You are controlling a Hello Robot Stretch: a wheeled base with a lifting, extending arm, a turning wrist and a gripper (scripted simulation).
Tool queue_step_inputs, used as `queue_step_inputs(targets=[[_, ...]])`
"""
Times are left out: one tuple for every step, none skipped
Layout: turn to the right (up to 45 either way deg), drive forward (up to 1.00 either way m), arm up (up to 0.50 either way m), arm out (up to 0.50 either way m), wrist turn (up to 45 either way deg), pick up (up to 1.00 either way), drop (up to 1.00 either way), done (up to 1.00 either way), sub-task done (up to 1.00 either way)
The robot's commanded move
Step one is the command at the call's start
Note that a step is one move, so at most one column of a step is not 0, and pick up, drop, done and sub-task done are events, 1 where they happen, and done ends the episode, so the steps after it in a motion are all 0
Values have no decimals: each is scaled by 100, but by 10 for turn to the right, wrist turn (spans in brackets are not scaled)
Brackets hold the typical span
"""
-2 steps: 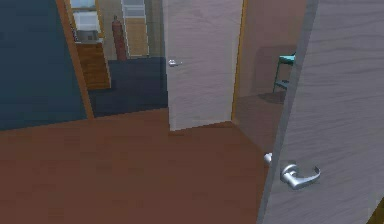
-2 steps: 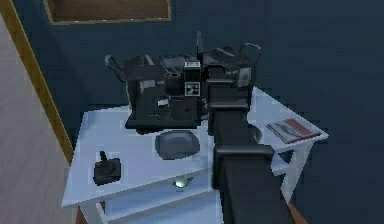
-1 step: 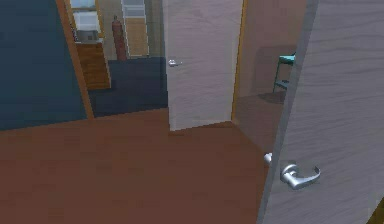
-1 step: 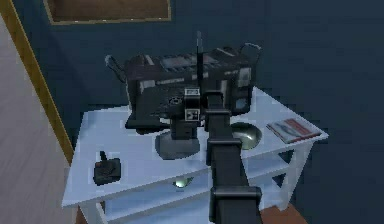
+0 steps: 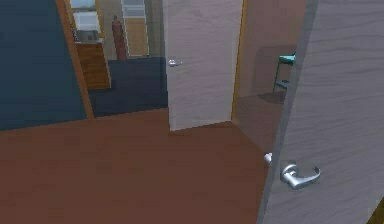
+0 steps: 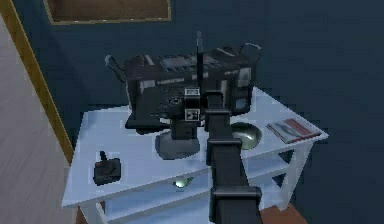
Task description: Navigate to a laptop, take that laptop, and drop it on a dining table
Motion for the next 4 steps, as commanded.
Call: queue_step_inputs(targets=[[0, 0, 6, 0, 0, 0, 0, 0, 0], [0, 0, 0, 0, -450, 0, 0, 0, 0], [0, 0, 0, 0, -450, 0, 0, 0, 0], [0, 0, 0, 0, -330, 0, 0, 0, 0]])
